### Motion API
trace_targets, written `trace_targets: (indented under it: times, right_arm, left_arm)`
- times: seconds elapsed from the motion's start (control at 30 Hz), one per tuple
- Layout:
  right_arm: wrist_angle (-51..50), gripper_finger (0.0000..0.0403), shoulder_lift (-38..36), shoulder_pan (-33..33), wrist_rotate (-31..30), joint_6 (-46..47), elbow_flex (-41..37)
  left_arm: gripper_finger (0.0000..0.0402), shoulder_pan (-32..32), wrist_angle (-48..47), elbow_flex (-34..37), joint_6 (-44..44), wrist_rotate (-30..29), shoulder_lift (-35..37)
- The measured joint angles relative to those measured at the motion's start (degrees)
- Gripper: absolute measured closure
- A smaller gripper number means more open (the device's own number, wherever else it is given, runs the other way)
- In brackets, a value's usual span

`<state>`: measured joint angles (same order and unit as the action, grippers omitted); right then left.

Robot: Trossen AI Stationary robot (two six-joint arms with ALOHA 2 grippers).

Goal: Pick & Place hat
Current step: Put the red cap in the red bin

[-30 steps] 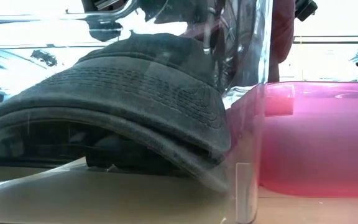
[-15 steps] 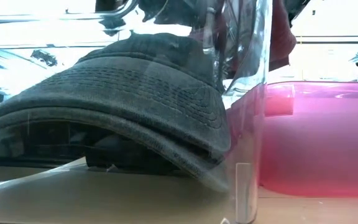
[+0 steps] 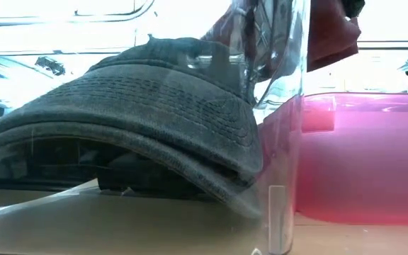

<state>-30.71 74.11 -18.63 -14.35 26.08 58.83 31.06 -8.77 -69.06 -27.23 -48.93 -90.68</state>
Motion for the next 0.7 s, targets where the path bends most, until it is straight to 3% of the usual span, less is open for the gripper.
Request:
trace_targets:
  times: [0.33,0.7]
  right_arm:
    - [-3.74,0.0403,1.76,-11.89,-15.54,23.95,-0.13]
    - [-17.75,0.0403,9.48,-18.86,-20.27,50.21,-0.13]
  left_arm:
    - [0.0209,4.09,-14.11,0.0,26.09,-4.1,4.81]
    - [0.0229,8.07,-19.48,0.0,45.56,-4.57,4.68]
